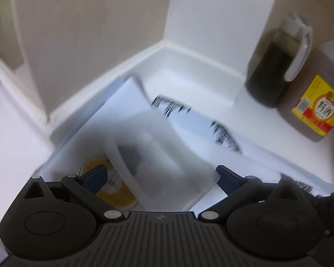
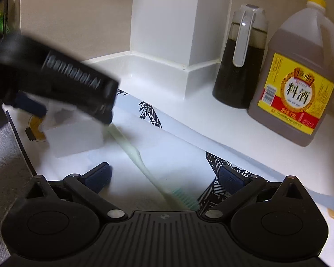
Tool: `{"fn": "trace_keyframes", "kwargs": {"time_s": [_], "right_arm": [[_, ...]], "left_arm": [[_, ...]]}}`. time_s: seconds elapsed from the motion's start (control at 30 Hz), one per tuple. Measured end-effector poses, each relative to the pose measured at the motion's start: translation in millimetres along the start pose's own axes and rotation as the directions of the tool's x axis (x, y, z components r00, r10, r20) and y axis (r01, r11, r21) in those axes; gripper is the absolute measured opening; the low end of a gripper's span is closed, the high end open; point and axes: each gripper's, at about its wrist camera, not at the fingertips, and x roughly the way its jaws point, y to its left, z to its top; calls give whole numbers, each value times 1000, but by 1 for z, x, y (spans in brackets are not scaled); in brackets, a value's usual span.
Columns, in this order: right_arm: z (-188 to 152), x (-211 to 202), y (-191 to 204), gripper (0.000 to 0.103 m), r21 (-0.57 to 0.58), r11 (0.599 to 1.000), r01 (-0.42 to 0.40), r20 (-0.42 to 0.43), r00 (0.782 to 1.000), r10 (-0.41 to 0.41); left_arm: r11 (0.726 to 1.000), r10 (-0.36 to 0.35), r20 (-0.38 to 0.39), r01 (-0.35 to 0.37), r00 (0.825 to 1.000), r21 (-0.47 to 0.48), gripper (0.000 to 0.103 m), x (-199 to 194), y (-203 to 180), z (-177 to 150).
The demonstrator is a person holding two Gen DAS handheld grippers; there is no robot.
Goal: Collect trash
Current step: 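Grasp the clear plastic container with the left tool while the right tool grasps the toothbrush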
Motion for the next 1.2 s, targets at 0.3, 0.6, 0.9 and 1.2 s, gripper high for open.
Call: {"fn": "trace_keyframes", "kwargs": {"time_s": [0.3,0.6,0.9,1.2], "right_arm": [[1,1,-4,103,23,1000,-20,-9,1000,20],[0,0,-5,103,26,1000,-14,-9,1000,14],[4,-1,-4,103,8,1000,-1,-16,1000,1],[9,13,-4,103,31,999,-29,-12,999,30]], "left_arm": [[1000,-11,22,10,1000,14,103,2,6,-4],[992,-78,-5,78,997,94,103,-24,42,-24],[982,-187,-1,187,982,21,103,-43,63,-14],[988,-134,-37,136,990,77,103,-10,28,-10]]}}
